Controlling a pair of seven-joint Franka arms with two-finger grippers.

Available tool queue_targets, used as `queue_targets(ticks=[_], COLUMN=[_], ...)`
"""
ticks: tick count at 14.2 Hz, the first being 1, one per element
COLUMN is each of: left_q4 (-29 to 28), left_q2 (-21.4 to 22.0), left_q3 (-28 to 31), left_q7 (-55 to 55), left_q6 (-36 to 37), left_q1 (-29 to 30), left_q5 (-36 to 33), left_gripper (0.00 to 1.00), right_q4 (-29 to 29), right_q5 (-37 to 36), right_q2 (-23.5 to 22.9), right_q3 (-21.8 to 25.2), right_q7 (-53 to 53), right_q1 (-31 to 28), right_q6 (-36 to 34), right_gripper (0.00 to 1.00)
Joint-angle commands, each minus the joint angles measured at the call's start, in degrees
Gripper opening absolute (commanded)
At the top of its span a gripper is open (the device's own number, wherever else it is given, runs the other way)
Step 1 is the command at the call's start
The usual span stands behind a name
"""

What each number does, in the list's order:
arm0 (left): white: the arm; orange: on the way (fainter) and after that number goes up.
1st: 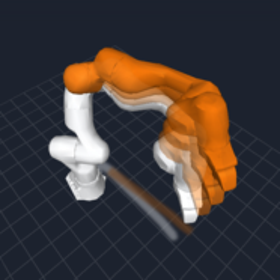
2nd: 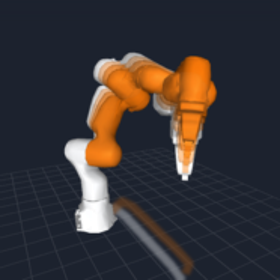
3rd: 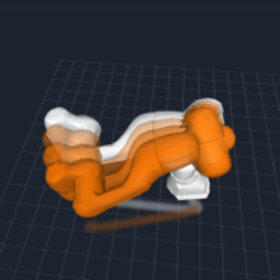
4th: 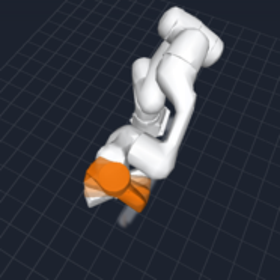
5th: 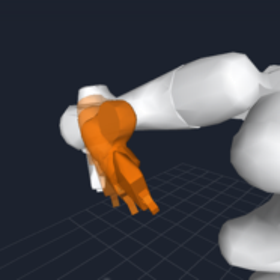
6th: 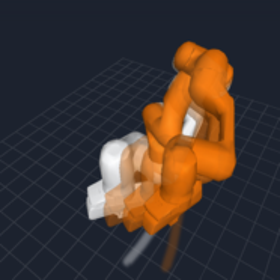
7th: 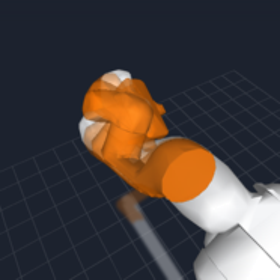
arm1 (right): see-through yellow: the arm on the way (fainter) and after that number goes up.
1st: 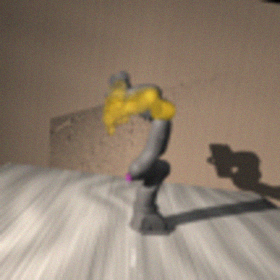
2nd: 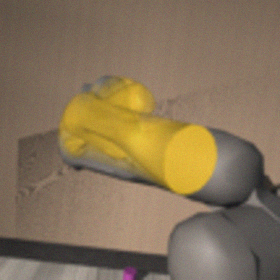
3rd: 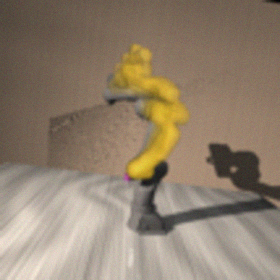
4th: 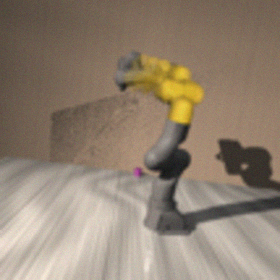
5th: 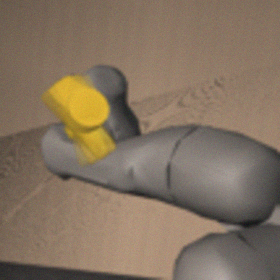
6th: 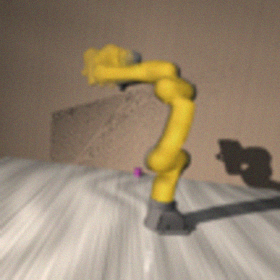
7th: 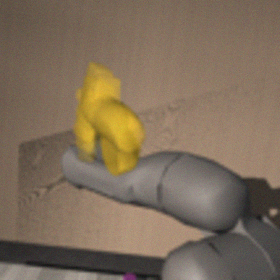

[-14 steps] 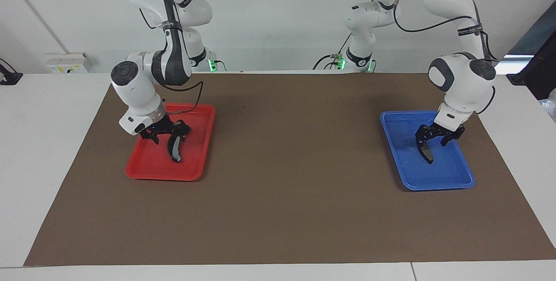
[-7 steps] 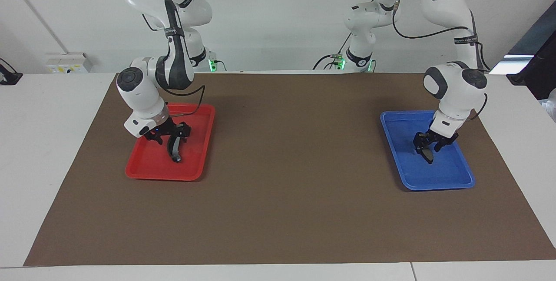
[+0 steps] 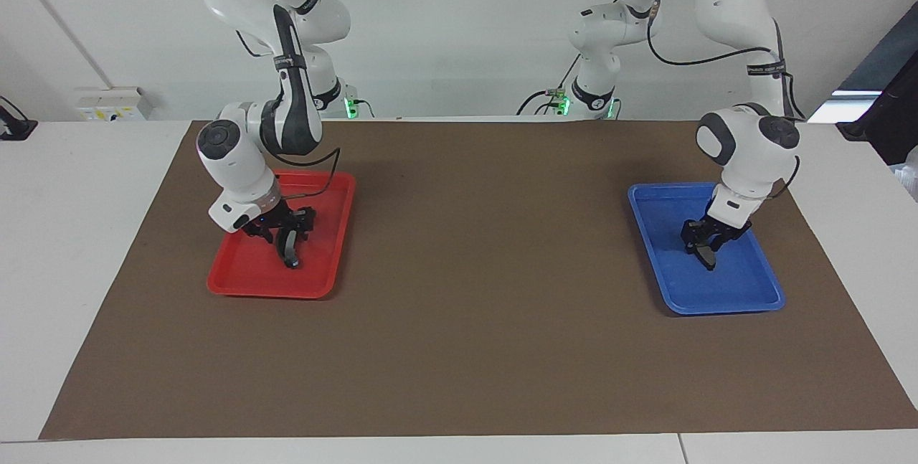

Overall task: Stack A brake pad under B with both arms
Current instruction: 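Grasp the small pad and the curved pad with the left and right grippers, then place the small pad mid-table with the left gripper while the right gripper lifts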

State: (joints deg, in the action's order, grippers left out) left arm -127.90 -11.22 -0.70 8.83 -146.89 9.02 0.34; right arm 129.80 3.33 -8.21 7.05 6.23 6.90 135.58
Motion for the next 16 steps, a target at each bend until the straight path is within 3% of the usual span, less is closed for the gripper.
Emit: queue_targets(ticks=[1, 4, 7, 8, 12, 16], left_q4=[-1.4, 1.2, 8.5, 10.6, 10.9, 11.4], left_q2=[1.6, 4.2, 4.5, 4.2, 3.8, -0.1], left_q3=[-0.2, -0.3, -0.2, -0.2, -0.1, -0.2], left_q7=[-0.7, -0.7, -4.6, -7.6, -19.5, -32.7], left_q6=[1.5, 6.9, 18.0, 20.0, 18.8, 13.8], left_q1=[0.6, -0.6, -5.9, -8.4, -19.4, -30.2], left_q5=[0.0, -0.1, -0.1, -0.2, -0.4, -2.0], left_gripper=[0.15, 0.04, 0.02, 0.02, 0.01, 0.01], right_q4=[0.5, 0.3, -0.2, -0.9, -7.8, -15.3], right_q5=[1.0, 1.0, 1.0, 1.0, 0.9, 0.5], right_q2=[0.3, 0.3, 0.2, 0.2, 0.2, 0.1], right_q3=[-0.3, -0.3, -0.3, -0.3, -0.3, -0.3], right_q7=[1.8, 1.8, 1.9, 1.9, 1.7, 1.6], right_q1=[-0.7, -0.7, -0.7, -0.8, -0.6, -0.6], right_q6=[0.6, 0.5, -0.1, -0.3, -7.5, -14.2], right_gripper=[0.67, 0.51, 0.14, 0.07, 0.02, 0.02])
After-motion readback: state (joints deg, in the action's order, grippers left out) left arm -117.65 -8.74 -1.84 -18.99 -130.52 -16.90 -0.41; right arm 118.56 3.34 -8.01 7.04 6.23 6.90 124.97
